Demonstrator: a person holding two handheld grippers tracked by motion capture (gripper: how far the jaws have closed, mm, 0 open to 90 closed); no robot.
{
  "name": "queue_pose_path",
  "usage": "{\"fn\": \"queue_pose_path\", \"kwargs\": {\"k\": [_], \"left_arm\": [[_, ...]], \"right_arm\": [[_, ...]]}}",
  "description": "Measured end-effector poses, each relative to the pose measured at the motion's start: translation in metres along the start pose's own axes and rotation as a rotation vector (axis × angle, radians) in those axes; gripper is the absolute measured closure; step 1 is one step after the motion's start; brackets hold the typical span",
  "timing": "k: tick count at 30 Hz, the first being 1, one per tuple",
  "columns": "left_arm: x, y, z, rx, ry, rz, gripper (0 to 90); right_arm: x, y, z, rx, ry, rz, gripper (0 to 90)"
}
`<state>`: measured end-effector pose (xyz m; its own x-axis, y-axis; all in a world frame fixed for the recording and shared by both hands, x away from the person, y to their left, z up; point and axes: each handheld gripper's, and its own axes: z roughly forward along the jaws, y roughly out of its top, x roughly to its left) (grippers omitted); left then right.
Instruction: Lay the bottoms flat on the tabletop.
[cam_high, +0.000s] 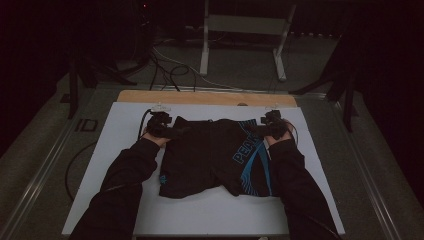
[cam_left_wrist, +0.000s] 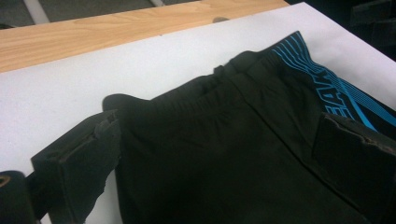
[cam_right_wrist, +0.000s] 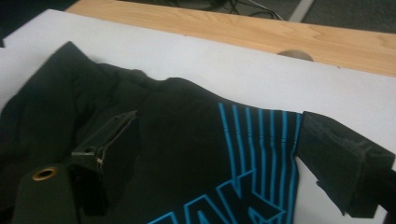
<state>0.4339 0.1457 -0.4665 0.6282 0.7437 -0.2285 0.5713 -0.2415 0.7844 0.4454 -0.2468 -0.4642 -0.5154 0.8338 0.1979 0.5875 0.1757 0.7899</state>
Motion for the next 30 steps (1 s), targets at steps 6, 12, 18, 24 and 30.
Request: {"fn": "queue_pose_path", "kwargs": {"k": [6, 12, 18, 24, 30], "left_arm": [[-0.012, -0.005, -0.013, -0.01, -0.037, 0.044, 2.2], [-0.024, -0.009, -0.028, -0.02, -0.06, 0.077, 2.6], [-0.036, -0.013, -0.044, -0.035, -0.082, 0.112, 2.8], [-0.047, -0.02, -0.061, -0.061, -0.113, 0.134, 2.5], [-0.055, -0.031, -0.075, -0.07, -0.13, 0.154, 2.2]], "right_arm": [[0.016, -0.002, -0.01, -0.008, 0.022, -0.06, 13.6], [0.03, -0.009, -0.019, -0.013, 0.049, -0.095, 13.8], [0.043, -0.015, -0.028, -0.023, 0.066, -0.126, 13.9], [0.054, -0.021, -0.041, -0.041, 0.097, -0.146, 14.0], [0.063, -0.03, -0.051, -0.045, 0.112, -0.175, 14.1]]}}
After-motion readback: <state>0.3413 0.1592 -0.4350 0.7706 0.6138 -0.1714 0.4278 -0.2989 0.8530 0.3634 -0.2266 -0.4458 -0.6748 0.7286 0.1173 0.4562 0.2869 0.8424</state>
